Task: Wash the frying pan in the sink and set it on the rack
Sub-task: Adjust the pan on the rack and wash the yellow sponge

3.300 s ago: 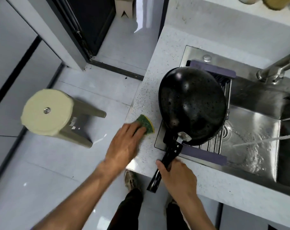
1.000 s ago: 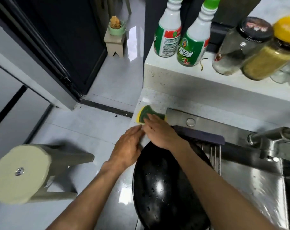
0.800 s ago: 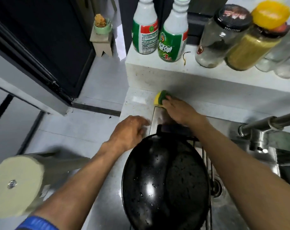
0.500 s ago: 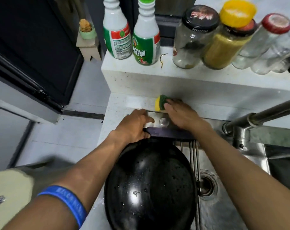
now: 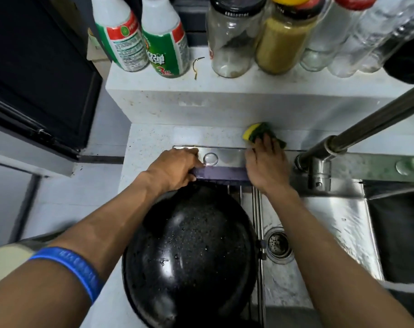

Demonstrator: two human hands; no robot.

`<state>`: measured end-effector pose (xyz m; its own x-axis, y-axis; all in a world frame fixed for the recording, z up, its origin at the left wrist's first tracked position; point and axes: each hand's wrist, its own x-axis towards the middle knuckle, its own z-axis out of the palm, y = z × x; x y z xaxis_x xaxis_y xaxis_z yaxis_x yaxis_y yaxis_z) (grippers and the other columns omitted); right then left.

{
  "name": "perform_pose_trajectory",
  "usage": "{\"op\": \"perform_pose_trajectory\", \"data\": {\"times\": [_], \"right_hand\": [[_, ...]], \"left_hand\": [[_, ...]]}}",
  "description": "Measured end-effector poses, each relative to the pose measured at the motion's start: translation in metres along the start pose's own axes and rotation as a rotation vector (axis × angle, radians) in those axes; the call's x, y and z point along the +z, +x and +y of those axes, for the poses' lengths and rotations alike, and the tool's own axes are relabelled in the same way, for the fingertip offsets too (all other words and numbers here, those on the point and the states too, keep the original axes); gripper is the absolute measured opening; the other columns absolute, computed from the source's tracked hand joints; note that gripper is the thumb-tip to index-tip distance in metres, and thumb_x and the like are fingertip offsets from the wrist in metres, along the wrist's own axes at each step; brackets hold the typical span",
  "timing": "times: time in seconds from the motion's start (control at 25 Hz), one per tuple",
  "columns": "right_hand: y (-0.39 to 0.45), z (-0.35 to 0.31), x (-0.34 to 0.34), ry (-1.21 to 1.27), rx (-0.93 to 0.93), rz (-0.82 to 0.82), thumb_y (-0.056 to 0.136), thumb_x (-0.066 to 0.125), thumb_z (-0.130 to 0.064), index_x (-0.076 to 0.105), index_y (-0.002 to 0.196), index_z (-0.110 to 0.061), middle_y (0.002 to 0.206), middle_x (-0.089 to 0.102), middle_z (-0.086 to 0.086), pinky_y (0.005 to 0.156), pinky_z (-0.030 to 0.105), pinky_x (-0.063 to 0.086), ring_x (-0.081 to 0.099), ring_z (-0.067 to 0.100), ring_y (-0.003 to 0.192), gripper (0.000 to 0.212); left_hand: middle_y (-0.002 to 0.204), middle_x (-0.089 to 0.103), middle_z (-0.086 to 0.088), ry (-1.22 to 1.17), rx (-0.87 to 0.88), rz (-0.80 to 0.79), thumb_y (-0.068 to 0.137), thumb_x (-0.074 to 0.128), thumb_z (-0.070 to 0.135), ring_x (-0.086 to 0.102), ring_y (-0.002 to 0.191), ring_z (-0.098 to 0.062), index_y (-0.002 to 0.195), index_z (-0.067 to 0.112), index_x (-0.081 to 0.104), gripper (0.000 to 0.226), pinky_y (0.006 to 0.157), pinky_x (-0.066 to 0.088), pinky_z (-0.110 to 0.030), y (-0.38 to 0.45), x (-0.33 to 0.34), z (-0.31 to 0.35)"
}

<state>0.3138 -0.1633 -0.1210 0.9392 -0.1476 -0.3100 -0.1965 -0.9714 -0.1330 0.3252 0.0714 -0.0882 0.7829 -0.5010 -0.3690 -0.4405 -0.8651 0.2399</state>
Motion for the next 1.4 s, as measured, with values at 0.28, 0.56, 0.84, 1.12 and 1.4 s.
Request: {"op": "perform_pose_trajectory", "data": {"times": [0.28, 0.56, 0.84, 1.12, 1.4], "right_hand": [[-0.044, 0.014, 0.023, 0.238, -0.188, 0.016, 0.106, 0.023, -0.031, 0.025, 0.157, -0.014, 0.166, 0.016, 0.005, 0.124, 0.038, 0.005, 0.011, 0.023, 0.152, 0.054], [-0.042, -0.002, 0.025, 0.284, -0.281, 0.187, 0.091, 0.051, -0.012, 0.045, 0.147, -0.012, 0.156, 0.039, 0.006, 0.116, 0.042, 0.024, 0.035, 0.034, 0.138, 0.057], [-0.161, 0.087, 0.050, 1.086, 0.334, 0.248, 0.085, 0.068, -0.003, 0.067, 0.093, -0.012, 0.087, 0.065, 0.006, 0.066, 0.024, 0.046, 0.057, 0.018, 0.075, 0.012], [-0.242, 0.178, 0.028, 2.304, 0.742, 0.032, 0.073, 0.043, 0.005, 0.058, 0.099, -0.008, 0.107, 0.068, 0.017, 0.079, 0.051, 0.060, 0.071, 0.033, 0.089, 0.033], [-0.237, 0.166, 0.000, 2.427, 0.709, -0.118, 0.104, 0.037, -0.030, 0.071, 0.107, -0.010, 0.111, 0.072, 0.006, 0.089, 0.039, 0.048, 0.065, 0.019, 0.104, 0.040]], "left_hand": [[0.122, 0.062, 0.002, 0.015, -0.200, 0.012, 0.080, 0.068, 0.017, 0.058, 0.110, -0.029, 0.118, 0.029, 0.064, 0.040, 0.085, 0.049, -0.034, 0.004, 0.004, 0.020], [0.141, 0.053, 0.006, -0.024, -0.309, 0.050, 0.081, 0.070, 0.022, 0.054, 0.122, -0.028, 0.127, 0.035, 0.058, 0.050, 0.092, 0.046, -0.033, 0.003, 0.015, 0.020], [0.120, 0.065, -0.009, -0.070, -0.384, 0.039, 0.086, 0.063, 0.031, 0.060, 0.108, -0.033, 0.115, 0.025, 0.069, 0.030, 0.090, 0.048, -0.037, 0.010, -0.015, 0.065], [0.121, 0.068, -0.006, -0.678, -0.088, 0.217, 0.090, 0.060, 0.019, 0.062, 0.113, -0.024, 0.118, 0.016, 0.069, 0.030, 0.096, 0.048, -0.033, -0.061, 0.046, 0.238], [0.157, 0.017, 0.012, -0.864, -0.040, 0.168, 0.105, 0.028, 0.031, 0.005, 0.145, -0.002, 0.149, 0.033, 0.023, 0.044, 0.120, -0.006, -0.033, -0.053, 0.107, 0.370]]}}
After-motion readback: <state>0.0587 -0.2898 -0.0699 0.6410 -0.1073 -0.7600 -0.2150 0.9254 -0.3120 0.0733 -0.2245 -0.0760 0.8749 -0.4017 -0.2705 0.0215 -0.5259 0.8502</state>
